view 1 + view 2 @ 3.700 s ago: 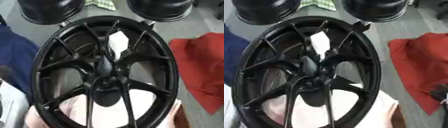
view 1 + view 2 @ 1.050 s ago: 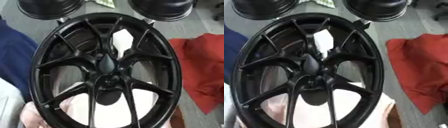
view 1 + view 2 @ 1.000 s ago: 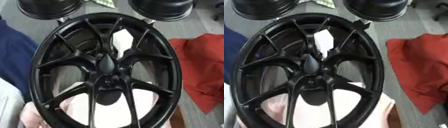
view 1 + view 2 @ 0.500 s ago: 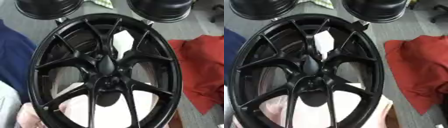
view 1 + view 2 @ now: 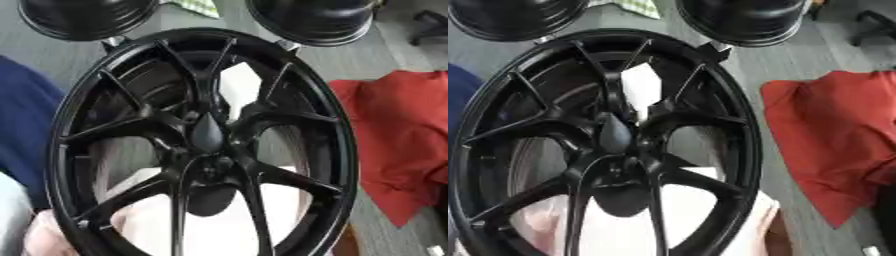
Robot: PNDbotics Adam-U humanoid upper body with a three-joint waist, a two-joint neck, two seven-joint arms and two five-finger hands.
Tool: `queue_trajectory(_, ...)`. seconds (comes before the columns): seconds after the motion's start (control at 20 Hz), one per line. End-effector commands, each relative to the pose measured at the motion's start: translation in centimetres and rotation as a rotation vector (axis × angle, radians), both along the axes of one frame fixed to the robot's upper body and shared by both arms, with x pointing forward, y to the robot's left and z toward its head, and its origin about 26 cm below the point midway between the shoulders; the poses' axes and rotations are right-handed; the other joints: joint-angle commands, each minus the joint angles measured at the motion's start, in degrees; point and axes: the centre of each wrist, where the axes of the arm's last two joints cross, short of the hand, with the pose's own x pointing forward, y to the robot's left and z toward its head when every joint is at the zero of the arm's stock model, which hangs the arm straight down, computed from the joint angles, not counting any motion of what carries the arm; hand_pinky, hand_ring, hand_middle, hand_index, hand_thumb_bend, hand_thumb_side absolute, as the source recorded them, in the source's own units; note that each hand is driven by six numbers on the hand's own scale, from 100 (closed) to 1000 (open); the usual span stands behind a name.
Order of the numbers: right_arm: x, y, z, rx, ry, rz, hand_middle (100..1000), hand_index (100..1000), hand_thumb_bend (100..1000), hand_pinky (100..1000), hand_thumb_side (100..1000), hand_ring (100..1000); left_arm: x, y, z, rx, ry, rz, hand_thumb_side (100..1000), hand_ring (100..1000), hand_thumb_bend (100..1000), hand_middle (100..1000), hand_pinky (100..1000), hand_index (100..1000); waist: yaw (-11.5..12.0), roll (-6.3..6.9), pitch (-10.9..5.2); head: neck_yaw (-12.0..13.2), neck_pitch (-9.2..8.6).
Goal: Pull the pin out of the wheel hub.
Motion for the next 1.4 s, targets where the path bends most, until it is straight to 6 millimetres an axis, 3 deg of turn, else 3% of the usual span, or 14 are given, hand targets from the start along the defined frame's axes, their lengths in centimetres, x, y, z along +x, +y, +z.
queue_trajectory(0.05, 0.8, 0.9, 0.8, -0.11, 0.022, 0.037, 636, 784, 100, 815, 441, 763, -0.1, 0.1, 0.6, 0.022, -0.015, -0.009, 546, 624, 268, 541, 672, 740, 0.3, -0.27, -1.36, -1.2, -0.58)
queue_trajectory(0.4, 1.5, 1.9, 0.3, -0.239, 0.045, 0.07, 643, 783, 100, 817, 485, 770, 0.1, -0.1, 0.8, 0.026, -0.018, -0.027, 549, 624, 267, 541, 672, 739, 1.8, -0.97, -0.86, -3.1, -1.89)
queue_trajectory(0.8, 2.7, 3.3, 0.7, -0.308, 0.049, 0.097, 652, 785, 100, 818, 512, 774, 0.2, -0.4, 0.6, 0.019, -0.009, -0.045, 551, 624, 266, 541, 672, 739, 3.5, -1.09, -0.69, -4.1, -1.98)
queue_trajectory(1.4, 3.4, 3.6, 2.8, -0.178, 0.001, 0.05, 644, 781, 100, 805, 486, 769, 0.3, -0.7, 0.6, 0.007, -0.014, -0.061, 549, 625, 267, 542, 673, 738, 7.4, -2.28, -2.03, -7.6, -1.36)
